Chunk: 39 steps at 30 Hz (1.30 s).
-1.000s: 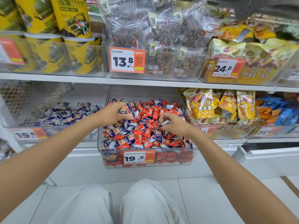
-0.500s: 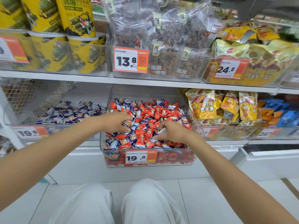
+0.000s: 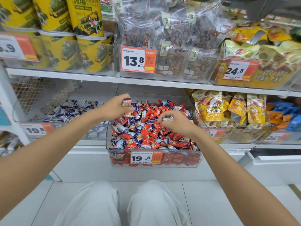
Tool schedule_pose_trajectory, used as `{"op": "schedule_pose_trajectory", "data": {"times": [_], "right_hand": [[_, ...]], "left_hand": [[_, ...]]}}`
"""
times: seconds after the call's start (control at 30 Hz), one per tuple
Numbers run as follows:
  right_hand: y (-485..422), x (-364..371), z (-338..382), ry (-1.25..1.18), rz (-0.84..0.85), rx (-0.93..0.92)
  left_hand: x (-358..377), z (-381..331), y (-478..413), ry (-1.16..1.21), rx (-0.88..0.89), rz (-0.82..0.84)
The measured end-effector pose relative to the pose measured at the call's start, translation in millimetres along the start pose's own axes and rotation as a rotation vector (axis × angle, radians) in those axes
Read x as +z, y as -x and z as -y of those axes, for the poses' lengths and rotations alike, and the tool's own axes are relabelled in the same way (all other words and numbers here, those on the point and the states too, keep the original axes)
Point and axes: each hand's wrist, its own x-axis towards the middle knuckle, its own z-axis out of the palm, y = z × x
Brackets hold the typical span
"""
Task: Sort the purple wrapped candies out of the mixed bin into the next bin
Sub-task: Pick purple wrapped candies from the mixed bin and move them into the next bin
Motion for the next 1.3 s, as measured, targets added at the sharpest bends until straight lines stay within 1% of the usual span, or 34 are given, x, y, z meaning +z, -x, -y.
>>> {"op": "schedule_pose_trajectory", "data": {"times": [0.1, 0.17, 0.23, 0.3, 0.37, 0.43, 0.53, 0.7, 0.77, 0.9, 1.0, 1.17, 1.23, 1.3], "right_hand": [[-16, 21, 23, 0.040, 0.029, -0.045], [-31, 37, 32, 0.143, 0.047, -0.092], [-44, 53, 38, 0.258, 0.154, -0.104], [-55, 69, 37, 0.384, 0.315, -0.038], [-64, 78, 35, 0.487, 0.408, 0.037], [-71, 84, 34, 0.507, 0.417, 0.049], [-75, 91, 34, 0.495, 0.329, 0.015], [-75, 94, 33, 0.484, 0.283, -0.007], [-74, 91, 30, 0.417, 0.247, -0.024], [-64, 69, 24, 0.092, 0.209, -0.003], [-50, 46, 20, -0.066, 0.162, 0.023], [-31, 21, 17, -0.335, 0.038, 0.081], [-29, 15, 11, -0.408, 0.000, 0.101], [-26, 9, 7, -0.430, -0.026, 0.105]], "left_hand": [[-7, 6, 1, 0.061, -0.023, -0.053], [-10, 11, 3, 0.095, -0.039, -0.093], [-15, 18, 7, 0.123, -0.049, -0.151], [-19, 26, 11, 0.159, -0.078, -0.208], [-20, 35, 16, 0.198, -0.118, -0.239], [-20, 42, 20, 0.223, -0.140, -0.249], [-18, 48, 22, 0.242, -0.144, -0.251], [-17, 48, 21, 0.266, -0.127, -0.254], [-17, 47, 22, 0.269, -0.127, -0.251], [-19, 41, 28, 0.280, -0.113, -0.254], [-22, 34, 30, 0.263, -0.091, -0.251], [-18, 26, 21, 0.270, -0.059, -0.206], [-12, 24, 17, 0.249, -0.047, -0.176], [-7, 20, 15, 0.225, -0.039, -0.175]]}}
